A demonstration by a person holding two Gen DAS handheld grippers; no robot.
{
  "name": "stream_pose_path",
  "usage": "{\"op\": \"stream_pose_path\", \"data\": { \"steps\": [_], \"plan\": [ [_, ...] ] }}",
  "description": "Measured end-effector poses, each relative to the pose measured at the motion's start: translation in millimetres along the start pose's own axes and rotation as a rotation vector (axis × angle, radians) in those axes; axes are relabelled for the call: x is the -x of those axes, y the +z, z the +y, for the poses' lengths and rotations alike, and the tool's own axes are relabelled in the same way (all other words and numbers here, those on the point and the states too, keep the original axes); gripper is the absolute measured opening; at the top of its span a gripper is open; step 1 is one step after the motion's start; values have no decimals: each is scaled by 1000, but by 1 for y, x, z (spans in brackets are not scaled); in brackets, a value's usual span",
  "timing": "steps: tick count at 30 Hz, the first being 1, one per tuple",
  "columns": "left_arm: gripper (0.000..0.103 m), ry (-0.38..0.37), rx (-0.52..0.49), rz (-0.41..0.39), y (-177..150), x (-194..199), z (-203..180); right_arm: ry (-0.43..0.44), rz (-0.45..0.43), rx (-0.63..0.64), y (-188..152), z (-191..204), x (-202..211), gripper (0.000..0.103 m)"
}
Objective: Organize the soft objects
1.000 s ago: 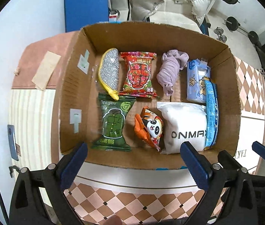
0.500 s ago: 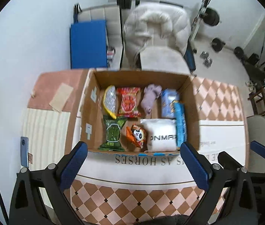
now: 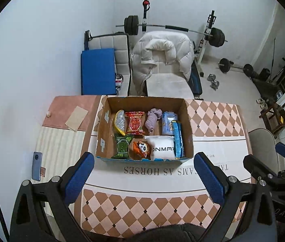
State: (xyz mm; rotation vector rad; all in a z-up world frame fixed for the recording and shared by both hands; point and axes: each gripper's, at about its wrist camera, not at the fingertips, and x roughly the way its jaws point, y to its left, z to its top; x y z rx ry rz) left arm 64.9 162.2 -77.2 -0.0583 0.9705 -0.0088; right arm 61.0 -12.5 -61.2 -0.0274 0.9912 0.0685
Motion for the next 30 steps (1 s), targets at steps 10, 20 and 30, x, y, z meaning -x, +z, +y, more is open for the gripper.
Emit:
{"op": "stream_pose_path", "data": {
  "steps": [10,20,30],
  "plan": [
    [101,-1,-2,-29,-12,23,-6,-34,-52,-4,-12,-9,40,103],
    [103,22,24,-58,-11,23,-4,-54,-85,-4,-11,-17,48,103],
    [103,46,7,-93,-11,32,-6,-80,-108,4,-9,-19,55,103]
  ]
}}
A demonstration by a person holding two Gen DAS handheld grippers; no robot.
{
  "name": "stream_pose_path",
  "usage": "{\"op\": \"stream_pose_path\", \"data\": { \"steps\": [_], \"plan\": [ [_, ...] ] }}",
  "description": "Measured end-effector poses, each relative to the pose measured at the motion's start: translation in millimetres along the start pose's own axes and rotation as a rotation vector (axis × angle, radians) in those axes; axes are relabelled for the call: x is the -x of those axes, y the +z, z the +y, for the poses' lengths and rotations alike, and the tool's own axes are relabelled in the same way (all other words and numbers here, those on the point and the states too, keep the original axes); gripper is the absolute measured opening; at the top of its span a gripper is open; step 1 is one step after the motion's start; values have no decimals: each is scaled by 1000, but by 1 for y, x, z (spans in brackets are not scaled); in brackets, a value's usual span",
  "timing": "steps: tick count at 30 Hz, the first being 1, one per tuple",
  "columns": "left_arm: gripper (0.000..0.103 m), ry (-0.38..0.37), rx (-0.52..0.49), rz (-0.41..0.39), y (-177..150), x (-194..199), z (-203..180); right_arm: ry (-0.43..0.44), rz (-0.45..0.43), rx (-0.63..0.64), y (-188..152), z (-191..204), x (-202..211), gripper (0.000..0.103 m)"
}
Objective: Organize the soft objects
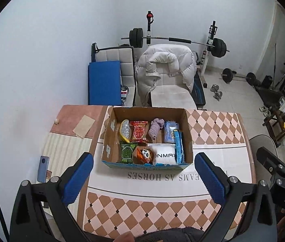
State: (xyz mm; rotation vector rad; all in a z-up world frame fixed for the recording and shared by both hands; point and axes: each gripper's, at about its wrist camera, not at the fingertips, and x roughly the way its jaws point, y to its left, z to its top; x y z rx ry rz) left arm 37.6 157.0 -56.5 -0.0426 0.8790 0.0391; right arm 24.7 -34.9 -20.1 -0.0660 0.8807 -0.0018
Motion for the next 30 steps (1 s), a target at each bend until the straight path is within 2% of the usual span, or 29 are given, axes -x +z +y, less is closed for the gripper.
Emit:
{"op": "stream_pose_path", "data": {
  "steps": [30],
  "plan": [
    [103,-6,-25,-13,2,7,-1,-20,-37,9,9,-7,16,103]
  ]
}}
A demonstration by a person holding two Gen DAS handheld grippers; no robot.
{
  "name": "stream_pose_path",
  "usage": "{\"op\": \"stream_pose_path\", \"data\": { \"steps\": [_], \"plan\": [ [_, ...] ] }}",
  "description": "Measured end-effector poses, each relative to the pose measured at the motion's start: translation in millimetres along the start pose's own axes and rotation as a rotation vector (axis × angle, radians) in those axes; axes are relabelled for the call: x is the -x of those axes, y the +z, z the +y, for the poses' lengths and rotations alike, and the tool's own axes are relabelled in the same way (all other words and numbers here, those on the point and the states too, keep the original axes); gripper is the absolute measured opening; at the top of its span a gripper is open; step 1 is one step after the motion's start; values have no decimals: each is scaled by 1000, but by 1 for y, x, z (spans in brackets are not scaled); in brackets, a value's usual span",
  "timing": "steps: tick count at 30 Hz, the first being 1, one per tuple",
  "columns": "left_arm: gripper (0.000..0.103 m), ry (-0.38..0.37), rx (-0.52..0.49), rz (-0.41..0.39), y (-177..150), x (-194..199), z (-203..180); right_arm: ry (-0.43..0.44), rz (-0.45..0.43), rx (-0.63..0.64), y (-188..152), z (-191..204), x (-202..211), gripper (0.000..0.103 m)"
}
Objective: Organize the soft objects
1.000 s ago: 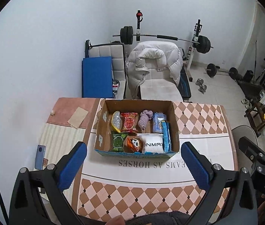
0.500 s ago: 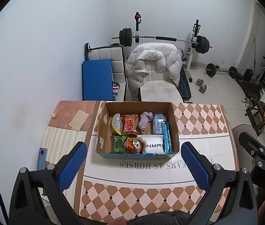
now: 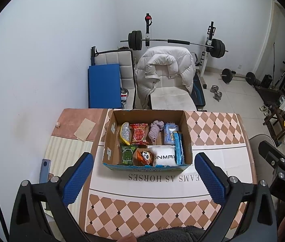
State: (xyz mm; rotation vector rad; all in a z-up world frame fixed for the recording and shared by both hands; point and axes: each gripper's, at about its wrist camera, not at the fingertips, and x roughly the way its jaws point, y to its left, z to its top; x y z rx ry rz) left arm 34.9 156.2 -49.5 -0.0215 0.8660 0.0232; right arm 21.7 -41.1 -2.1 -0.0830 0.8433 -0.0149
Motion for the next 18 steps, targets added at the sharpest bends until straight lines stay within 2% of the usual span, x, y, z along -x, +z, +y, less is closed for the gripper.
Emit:
{"op": "stream_pose_path", "data": {
  "steps": [18],
  "plan": [
    [103,17,-8,-5,0,-3,0,1,0,1,-1,-1,1,103]
  ]
}}
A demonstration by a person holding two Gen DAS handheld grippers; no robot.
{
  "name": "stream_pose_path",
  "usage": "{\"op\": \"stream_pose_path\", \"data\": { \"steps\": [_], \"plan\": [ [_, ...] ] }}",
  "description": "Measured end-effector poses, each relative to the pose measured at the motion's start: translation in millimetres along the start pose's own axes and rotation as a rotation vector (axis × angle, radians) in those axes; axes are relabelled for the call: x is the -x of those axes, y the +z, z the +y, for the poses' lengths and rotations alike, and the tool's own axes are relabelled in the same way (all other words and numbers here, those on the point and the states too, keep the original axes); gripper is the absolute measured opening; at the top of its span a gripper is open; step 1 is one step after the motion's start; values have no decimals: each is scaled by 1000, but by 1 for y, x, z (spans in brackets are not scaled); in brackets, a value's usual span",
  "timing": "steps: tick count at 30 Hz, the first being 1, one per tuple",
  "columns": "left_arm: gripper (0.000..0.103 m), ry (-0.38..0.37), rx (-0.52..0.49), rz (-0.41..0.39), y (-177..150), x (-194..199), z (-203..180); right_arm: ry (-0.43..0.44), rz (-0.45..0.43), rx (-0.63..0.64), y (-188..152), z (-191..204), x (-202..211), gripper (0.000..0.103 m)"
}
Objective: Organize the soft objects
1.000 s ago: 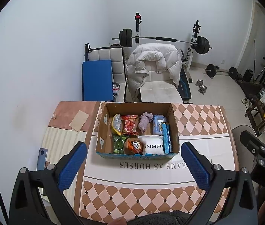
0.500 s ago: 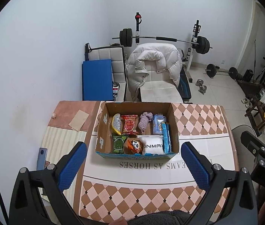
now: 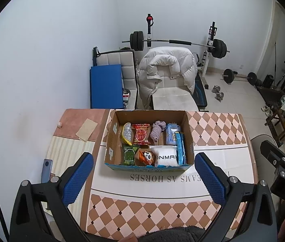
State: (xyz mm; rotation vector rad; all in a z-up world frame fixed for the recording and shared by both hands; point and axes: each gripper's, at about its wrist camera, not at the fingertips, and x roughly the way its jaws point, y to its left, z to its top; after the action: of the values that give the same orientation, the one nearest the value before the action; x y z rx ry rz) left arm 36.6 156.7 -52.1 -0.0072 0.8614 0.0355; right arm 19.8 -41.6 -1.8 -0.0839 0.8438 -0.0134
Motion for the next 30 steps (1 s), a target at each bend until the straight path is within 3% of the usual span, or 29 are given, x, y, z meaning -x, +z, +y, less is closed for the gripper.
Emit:
{"op": "stream_pose_path", "data": {
  "steps": [30],
  "plan": [
    [103,5,1,-2,2,4,-2,4,0,-5,-3,-2,2,103]
  ]
}}
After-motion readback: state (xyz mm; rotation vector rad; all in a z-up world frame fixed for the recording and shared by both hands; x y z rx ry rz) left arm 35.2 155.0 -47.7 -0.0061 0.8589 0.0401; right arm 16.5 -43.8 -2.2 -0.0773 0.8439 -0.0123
